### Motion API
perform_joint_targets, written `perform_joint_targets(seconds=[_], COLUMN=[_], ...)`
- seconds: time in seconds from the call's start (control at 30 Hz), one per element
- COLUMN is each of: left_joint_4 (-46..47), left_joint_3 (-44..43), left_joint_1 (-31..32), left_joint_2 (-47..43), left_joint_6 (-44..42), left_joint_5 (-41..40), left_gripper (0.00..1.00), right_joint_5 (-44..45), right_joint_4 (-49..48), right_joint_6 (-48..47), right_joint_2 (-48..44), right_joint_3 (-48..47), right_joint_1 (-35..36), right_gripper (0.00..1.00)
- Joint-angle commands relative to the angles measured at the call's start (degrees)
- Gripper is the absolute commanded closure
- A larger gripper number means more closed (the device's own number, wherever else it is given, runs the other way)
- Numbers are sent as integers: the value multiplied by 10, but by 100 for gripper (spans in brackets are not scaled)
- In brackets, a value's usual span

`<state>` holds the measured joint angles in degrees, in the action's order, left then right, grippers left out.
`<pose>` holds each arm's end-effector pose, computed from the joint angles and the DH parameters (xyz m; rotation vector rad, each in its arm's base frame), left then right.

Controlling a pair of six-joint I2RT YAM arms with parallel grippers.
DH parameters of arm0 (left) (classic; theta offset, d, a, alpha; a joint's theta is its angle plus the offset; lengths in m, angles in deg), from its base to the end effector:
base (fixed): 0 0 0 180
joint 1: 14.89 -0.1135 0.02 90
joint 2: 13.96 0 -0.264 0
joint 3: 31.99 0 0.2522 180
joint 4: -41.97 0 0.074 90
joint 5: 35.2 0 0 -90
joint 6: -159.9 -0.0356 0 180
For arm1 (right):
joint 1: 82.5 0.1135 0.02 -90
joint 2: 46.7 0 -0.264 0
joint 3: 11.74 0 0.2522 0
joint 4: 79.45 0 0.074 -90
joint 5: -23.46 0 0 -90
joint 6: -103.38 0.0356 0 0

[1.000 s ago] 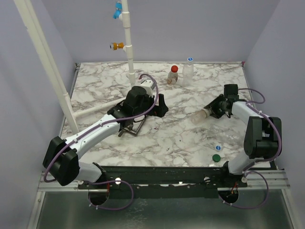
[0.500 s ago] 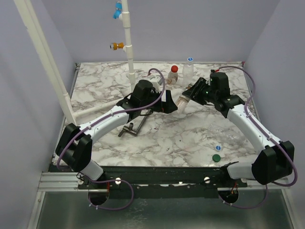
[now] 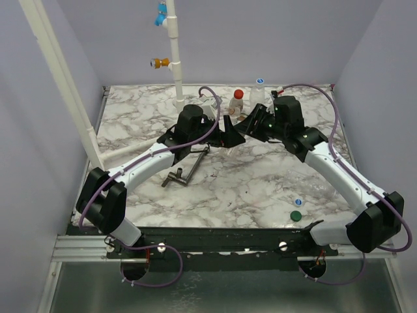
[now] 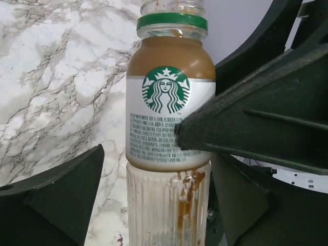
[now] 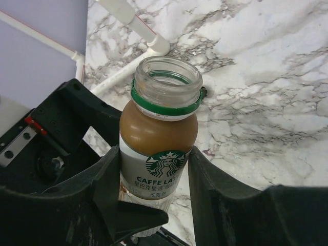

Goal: Screw on the bottle caps
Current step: Pick up the plastic bottle at the center of the board, then screw the bottle cap onto the plastic bottle.

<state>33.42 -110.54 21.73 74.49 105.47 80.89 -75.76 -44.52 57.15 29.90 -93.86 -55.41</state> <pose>0.2811 -0.2284 0.3005 0.3601 2.0418 -1.2510 0.2689 0.1439 0.3410 0.2174 2.2004 0.8932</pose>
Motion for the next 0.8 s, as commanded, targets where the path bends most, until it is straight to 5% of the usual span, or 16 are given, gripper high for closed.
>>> perform_joint_targets(seconds=[0.0,0.13,0.3,0.5,0.77], left_joint_4=[46,71,91,92,68], left_joint_3=[12,20,34,70,131], left_joint_1=[-9,-11,-11,-10,-10], left_joint_2=[2,-5,-16,-69,-190], left_joint_6=[28,33,25,-8,-106], left_joint_5=[27,40,57,5,-139], left_gripper=[22,45,71,74,78], right_joint_5=[21,32,56,131,231], right_joint_4=[13,31,72,196,383], right_joint_6=[-16,-23,-21,-6,73], right_joint_2=[0,8,12,-2,-61], right_joint_3=[-35,-55,-79,-152,-119], right_joint_1=[17,36,46,46,45], right_gripper=[66,66,39,10,5])
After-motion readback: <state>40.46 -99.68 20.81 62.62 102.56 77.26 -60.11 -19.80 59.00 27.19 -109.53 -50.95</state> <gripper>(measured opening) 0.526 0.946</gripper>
